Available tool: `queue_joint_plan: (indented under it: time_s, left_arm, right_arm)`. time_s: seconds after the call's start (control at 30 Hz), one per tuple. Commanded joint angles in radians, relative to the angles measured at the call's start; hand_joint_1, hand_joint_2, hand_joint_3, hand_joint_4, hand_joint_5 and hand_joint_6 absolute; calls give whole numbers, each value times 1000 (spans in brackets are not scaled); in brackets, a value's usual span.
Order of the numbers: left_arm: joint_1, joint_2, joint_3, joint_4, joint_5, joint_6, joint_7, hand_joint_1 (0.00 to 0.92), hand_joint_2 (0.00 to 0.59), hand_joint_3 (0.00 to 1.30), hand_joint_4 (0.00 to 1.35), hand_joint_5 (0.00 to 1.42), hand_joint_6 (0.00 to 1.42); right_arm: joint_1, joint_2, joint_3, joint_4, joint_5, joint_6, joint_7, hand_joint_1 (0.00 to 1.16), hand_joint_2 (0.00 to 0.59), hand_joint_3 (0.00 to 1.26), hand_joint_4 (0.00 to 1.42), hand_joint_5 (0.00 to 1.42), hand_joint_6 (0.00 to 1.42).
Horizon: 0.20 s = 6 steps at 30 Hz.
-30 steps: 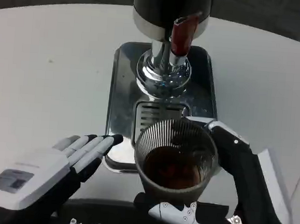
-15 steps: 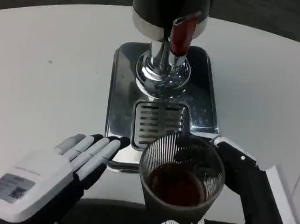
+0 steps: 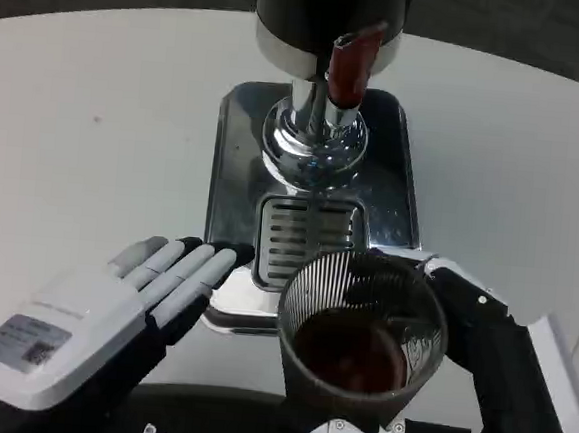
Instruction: Grasp the cup under the faucet to collect the drink, then remove the cup.
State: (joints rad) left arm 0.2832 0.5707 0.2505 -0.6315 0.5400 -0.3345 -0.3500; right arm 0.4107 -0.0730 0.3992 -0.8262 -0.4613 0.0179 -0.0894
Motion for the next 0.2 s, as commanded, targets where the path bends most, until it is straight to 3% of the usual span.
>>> queue_joint_plan:
  time_s: [0.03,0.2]
  left_arm:
    - [-24,9,-13,27,9,1,3,0,68,0,0,0,0]
    - [-33,6,-20,24,10,9,-6,0,68,0,0,0,0]
  right_arm:
    - [6,18,9,-28,20,-31,2,1144,97,727,907,961,1354]
    - [8,24,9,-24,19,-35,-4,1143,97,735,920,971,1370]
